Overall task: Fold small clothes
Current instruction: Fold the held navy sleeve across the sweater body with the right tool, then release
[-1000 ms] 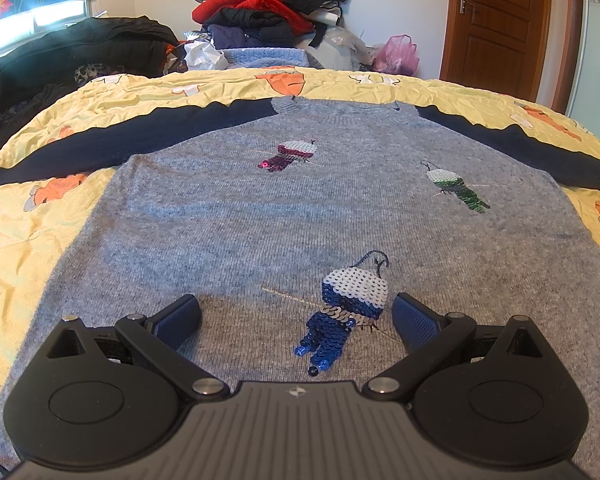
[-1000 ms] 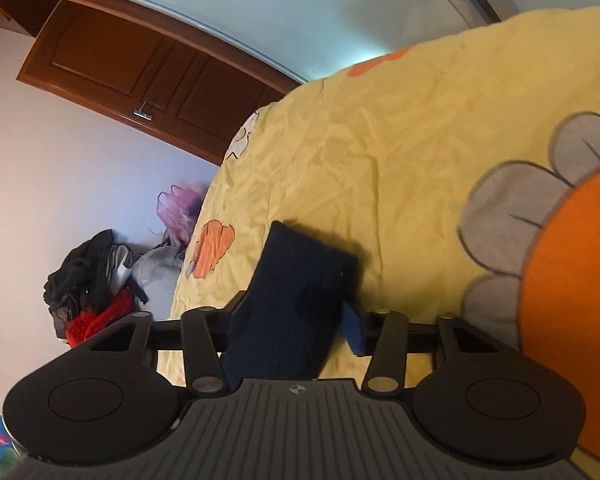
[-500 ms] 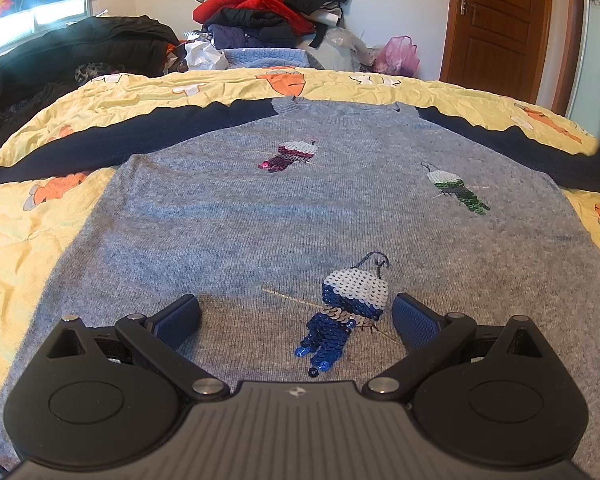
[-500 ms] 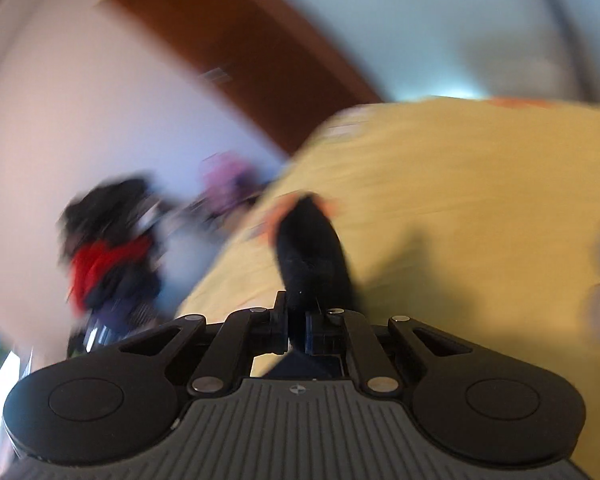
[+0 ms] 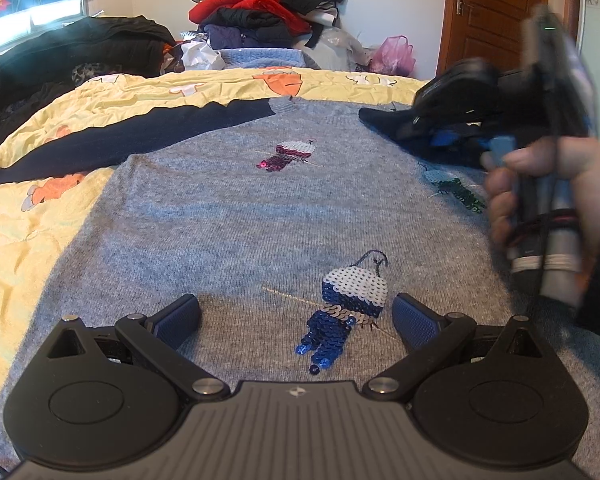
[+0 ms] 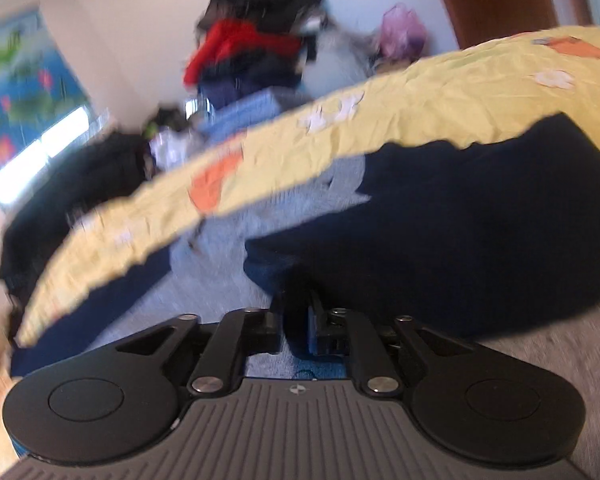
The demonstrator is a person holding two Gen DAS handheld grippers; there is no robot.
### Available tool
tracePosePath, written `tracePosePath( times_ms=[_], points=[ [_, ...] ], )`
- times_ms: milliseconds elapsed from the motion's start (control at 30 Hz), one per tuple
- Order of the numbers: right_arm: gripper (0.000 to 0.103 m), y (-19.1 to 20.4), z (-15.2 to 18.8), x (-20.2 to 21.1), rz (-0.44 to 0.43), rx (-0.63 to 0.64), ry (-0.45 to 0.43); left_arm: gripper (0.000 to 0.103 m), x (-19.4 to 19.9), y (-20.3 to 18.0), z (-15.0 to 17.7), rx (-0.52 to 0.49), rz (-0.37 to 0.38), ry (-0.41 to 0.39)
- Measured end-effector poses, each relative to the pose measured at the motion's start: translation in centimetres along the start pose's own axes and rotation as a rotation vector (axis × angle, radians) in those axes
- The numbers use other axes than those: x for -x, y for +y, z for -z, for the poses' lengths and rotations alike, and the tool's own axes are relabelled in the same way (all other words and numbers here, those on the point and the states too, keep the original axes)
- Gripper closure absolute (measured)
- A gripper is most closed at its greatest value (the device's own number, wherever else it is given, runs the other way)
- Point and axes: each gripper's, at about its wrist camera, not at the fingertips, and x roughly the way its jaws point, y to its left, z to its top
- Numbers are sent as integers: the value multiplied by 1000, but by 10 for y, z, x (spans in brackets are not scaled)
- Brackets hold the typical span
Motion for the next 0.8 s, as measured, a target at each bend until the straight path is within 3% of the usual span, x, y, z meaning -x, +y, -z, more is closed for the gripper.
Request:
tracePosePath(
  times_ms=[167,233,300,400,467,567,633,700,767,800],
  points=[
    [56,-33,8,56,-37,-77,-58,0,-2,-1,-5,-23,1,15],
    [56,-49,19,77,-7,-44,-69,0,-6,0,-13,-17,-3,50],
    [56,-64,31,87,15,-32,-52,0,-9,6,-30,53,14,89],
    [58,-80,47,95,-9,-65,-61,0,-12,18,-67,181,190,27],
    [52,-82,46,94,-27,-79,-59,0,-27,24,-94,252,342,6],
    [42,-80,46,90,-56,-58,-66,0,-69,30,-126,383,520,83],
    [39,-78,46,90,-67,-44,-66,0,-100,28,-137,465,558,161],
    [38,-79,46,90,-79,-47,-67,8,-123,22,-140,511,587,211],
    [38,-83,45,91,-98,-77,-70,39,-142,13,-141,515,596,264],
    [38,-85,45,91,-106,-89,-72,44,-149,8,-141,513,591,284]
  ],
)
